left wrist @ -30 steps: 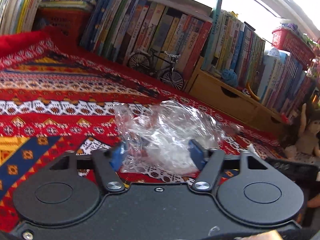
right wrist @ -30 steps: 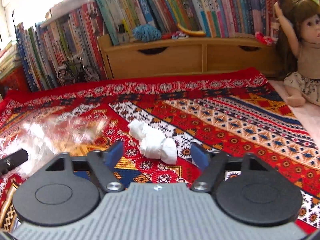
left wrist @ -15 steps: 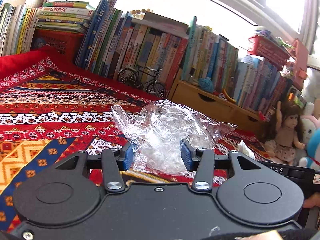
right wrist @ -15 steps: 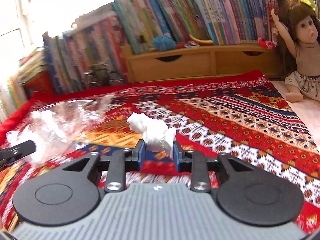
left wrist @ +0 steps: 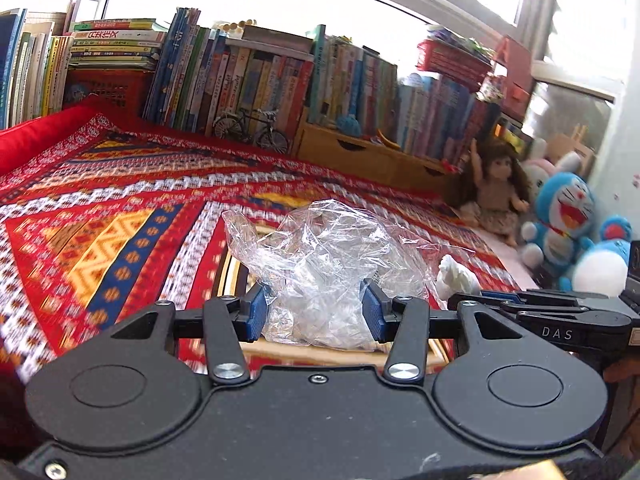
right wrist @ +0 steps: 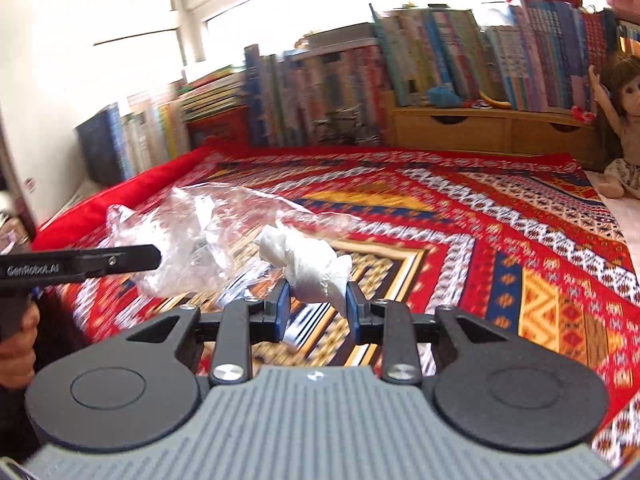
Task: Collect trash
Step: 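Grasp the clear plastic bag with the left tool while the right tool grasps the white tissue, then carry the plastic bag and tissue down over the trash bin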
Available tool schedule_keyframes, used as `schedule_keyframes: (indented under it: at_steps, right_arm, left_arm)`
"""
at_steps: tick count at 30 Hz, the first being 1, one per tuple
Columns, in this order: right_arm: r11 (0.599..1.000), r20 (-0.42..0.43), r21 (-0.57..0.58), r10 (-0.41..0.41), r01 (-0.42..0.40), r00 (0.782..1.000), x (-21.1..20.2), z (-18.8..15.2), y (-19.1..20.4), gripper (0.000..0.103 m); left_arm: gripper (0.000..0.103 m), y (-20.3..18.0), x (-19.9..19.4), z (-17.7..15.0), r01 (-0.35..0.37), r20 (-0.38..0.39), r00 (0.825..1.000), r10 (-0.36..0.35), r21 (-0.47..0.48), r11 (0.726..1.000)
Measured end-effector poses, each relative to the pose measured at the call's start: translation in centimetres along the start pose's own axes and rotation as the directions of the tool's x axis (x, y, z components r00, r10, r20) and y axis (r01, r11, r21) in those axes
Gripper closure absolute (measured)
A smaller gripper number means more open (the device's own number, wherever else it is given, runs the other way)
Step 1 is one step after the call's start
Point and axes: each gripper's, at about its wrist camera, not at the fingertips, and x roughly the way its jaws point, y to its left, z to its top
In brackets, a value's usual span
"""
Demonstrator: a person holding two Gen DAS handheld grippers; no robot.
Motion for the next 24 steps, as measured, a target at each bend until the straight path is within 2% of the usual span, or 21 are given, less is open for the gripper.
schedule_keyframes:
  at_steps: [8, 16, 20, 24]
  right_arm:
    - [0.991, -0.074, -0.098, 0.085, -0.092, 0.994, -4.9, -5.2, 5.3, 0.068]
    - [0.977, -0.148, -0.148, 0.13, -0.152, 0.98, -6.7, -9.6, 8.7, 0.068]
    - [0.972, -0.217, -0.169, 0.128, -0.166, 0.968, -5.9, -12.0, 9.8, 0.068]
    - [0.974, -0.301, -0.152, 0.118, -0.17, 0.946, -4.1, -14.8, 9.9, 0.068]
  left_arm:
    - [0.057, -0.6, -7.8, -5.7, 0.013, -0.05, 0.999, -0.009, 0.078, 0.997]
    - [0.057, -1.4, -10.9, -10.7, 0.039, -0.146, 0.989, -0.021, 0.12, 0.992]
    - [0.057, -1.4, -9.8, -13.7, 0.015, -0.242, 0.97, 0.018, 0.135, 0.991]
    - [0.057, -0.4, -7.5, -16.4, 0.0, -0.362, 0.931, 0.037, 0.1, 0.995]
